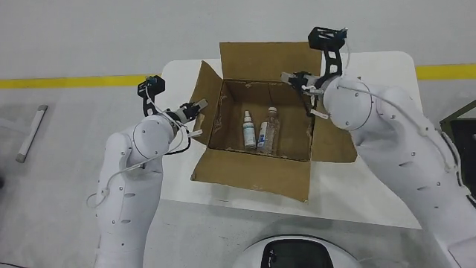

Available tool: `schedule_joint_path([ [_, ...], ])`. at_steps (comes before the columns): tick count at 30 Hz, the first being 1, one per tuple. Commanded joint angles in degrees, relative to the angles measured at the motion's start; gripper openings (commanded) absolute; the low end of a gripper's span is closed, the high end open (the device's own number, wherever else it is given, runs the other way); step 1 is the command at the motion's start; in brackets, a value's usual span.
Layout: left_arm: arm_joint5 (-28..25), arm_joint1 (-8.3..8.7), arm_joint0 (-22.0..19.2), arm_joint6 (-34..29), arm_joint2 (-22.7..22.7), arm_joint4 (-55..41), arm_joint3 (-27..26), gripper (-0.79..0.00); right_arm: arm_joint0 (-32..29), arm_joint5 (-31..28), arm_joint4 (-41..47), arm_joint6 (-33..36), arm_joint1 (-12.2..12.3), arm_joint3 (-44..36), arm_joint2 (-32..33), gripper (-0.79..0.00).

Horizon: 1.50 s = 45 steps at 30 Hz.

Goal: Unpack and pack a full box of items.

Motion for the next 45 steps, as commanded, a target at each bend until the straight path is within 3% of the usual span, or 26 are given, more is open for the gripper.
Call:
schedule_joint_path([
  [1,0.0,0.0,0.0,0.0,0.1,0.0,0.0,0.0,-5.8,-5.5,-7.3,4.9,1.2,-5.1,7.7,0.0],
  [6,0.0,0.0,0.0,0.0,0.1,0.0,0.0,0.0,-17.9,-12.1,-14.7,11.5,0.8,-15.0,21.3,0.0],
  [10,0.0,0.0,0.0,0.0,0.1,0.0,0.0,0.0,-24.5,-14.0,-15.7,13.4,-1.0,-18.0,26.5,0.0],
  [15,0.0,0.0,0.0,0.0,0.1,0.0,0.0,0.0,-29.3,-16.9,-18.0,16.3,-3.7,-15.6,27.8,0.0],
  [22,0.0,0.0,0.0,0.0,0.1,0.0,0.0,0.0,-31.0,-19.8,-20.9,19.2,-7.7,-10.6,27.2,0.0],
  [24,0.0,0.0,0.0,0.0,0.1,0.0,0.0,0.0,-31.0,-20.5,-22.5,19.9,-8.8,-9.6,27.5,-0.074],
  [26,0.0,0.0,0.0,0.0,0.1,0.0,0.0,0.0,-31.0,-20.7,-23.6,20.1,-9.9,-8.7,27.5,-0.222],
  [28,0.0,0.0,0.0,0.0,0.1,0.0,0.0,0.0,-31.0,-20.7,-24.7,20.1,-10.9,-7.8,27.5,-0.292],
  [33,0.0,0.0,0.0,0.0,0.1,0.0,0.0,0.0,-30.5,-20.7,-27.9,20.1,-13.0,-6.4,27.0,-0.372],
  [37,0.0,0.0,0.0,0.0,0.1,0.0,0.0,0.0,-29.9,-20.7,-30.1,20.1,-14.4,-5.6,26.8,-0.323],
  [39,0.0,0.0,0.0,0.0,0.1,0.0,0.0,0.0,-29.9,-20.7,-29.2,20.1,-15.1,-6.0,26.6,0.0],
  [45,0.0,0.0,0.0,0.0,0.1,0.0,0.0,0.0,-29.9,-20.7,-28.8,20.1,-15.3,-6.2,26.8,0.0],
])
